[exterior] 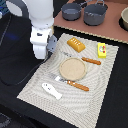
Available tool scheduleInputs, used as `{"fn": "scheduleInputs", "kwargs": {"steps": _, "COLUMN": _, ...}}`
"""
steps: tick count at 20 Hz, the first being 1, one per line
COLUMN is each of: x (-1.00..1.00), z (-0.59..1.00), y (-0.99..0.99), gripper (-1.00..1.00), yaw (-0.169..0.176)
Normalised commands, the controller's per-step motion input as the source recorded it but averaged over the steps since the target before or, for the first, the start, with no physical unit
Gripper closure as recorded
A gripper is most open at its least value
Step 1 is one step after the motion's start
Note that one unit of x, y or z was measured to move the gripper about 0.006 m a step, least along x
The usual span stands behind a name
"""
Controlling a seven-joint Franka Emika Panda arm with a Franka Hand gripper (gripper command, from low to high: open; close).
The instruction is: Interact with the objects in diverse but meaningful ways.
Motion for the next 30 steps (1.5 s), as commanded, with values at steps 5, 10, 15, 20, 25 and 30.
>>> {"fn": "scheduleInputs", "kwargs": {"steps": 5, "x": 0.0, "z": 0.7, "y": 0.04, "gripper": 1.0, "yaw": 0.006}}
{"fn": "scheduleInputs", "kwargs": {"steps": 10, "x": 0.25, "z": 1.0, "y": 0.01, "gripper": 1.0, "yaw": -0.027}}
{"fn": "scheduleInputs", "kwargs": {"steps": 15, "x": 0.81, "z": 0.7, "y": 0.0, "gripper": 1.0, "yaw": -0.057}}
{"fn": "scheduleInputs", "kwargs": {"steps": 20, "x": 0.92, "z": 0.39, "y": -0.1, "gripper": 1.0, "yaw": -0.095}}
{"fn": "scheduleInputs", "kwargs": {"steps": 25, "x": 0.94, "z": 0.34, "y": -0.14, "gripper": 1.0, "yaw": -0.094}}
{"fn": "scheduleInputs", "kwargs": {"steps": 30, "x": 0.94, "z": 0.29, "y": -0.22, "gripper": 1.0, "yaw": -0.087}}
